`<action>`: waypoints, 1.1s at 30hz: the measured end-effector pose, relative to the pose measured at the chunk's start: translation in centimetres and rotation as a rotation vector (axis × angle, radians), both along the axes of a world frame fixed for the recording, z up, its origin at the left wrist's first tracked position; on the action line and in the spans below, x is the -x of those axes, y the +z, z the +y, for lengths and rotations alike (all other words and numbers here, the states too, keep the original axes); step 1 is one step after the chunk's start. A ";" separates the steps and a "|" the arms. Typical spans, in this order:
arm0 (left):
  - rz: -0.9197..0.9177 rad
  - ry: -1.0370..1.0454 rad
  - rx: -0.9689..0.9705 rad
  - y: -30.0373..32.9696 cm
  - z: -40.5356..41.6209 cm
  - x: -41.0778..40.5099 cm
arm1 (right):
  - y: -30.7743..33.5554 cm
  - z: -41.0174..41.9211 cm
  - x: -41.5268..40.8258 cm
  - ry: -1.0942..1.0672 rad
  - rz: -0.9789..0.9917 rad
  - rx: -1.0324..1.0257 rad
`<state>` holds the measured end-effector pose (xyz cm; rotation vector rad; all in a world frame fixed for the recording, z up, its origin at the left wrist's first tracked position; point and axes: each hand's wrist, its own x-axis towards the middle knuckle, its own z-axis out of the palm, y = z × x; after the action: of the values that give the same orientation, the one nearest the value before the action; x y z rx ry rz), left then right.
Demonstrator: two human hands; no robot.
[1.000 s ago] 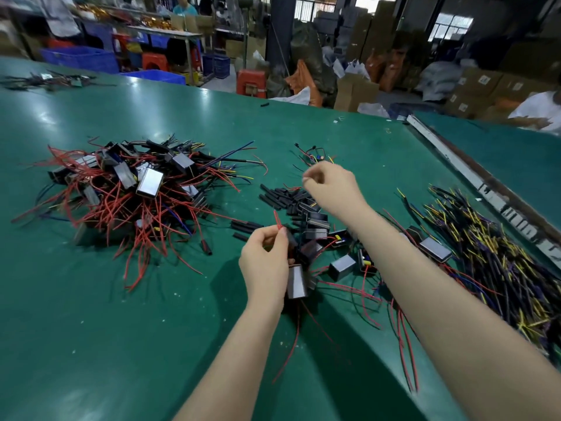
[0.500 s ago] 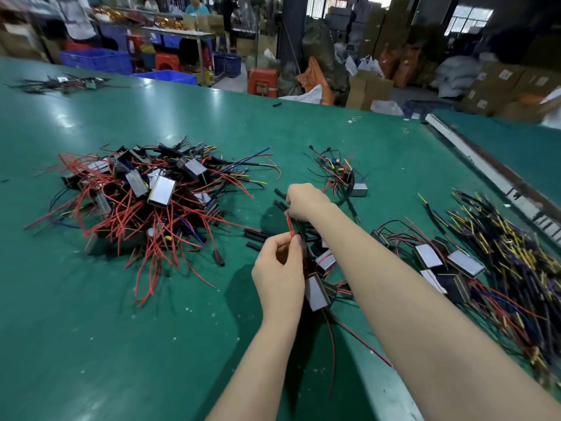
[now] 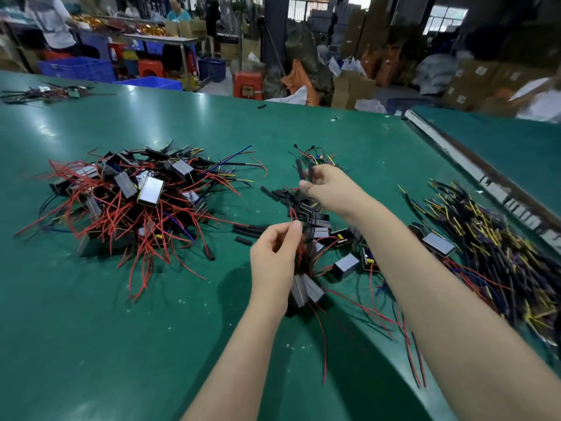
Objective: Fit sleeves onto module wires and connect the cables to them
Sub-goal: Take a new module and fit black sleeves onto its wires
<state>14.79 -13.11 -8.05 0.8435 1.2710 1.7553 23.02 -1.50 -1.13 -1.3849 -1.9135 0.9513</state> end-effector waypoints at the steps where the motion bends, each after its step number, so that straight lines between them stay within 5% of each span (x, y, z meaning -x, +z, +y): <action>1: 0.014 -0.052 -0.001 0.3 -0.2 -0.2 | -0.1 -1.2 -1.1 -0.011 0.170 0.045; 4: 0.022 -0.235 -0.011 0.9 -0.7 -0.7 | -0.5 -4.6 -3.5 -0.018 0.548 0.093; 8: 0.046 -0.412 -0.039 1.2 -1.2 -1.1 | -1.1 -6.9 -4.6 -0.033 0.757 0.161; 16: 0.099 -0.479 0.010 1.1 -1.1 -0.6 | -2.6 -8.4 -6.8 -0.120 0.701 -0.072; 33: 0.257 -0.532 0.023 0.9 -1.2 -0.6 | -3.0 -9.3 -8.6 -0.035 0.729 -0.018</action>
<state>15.39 -14.29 -7.17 1.2889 1.0886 1.2348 31.57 -10.76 -4.16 -0.8750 -1.3331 1.2059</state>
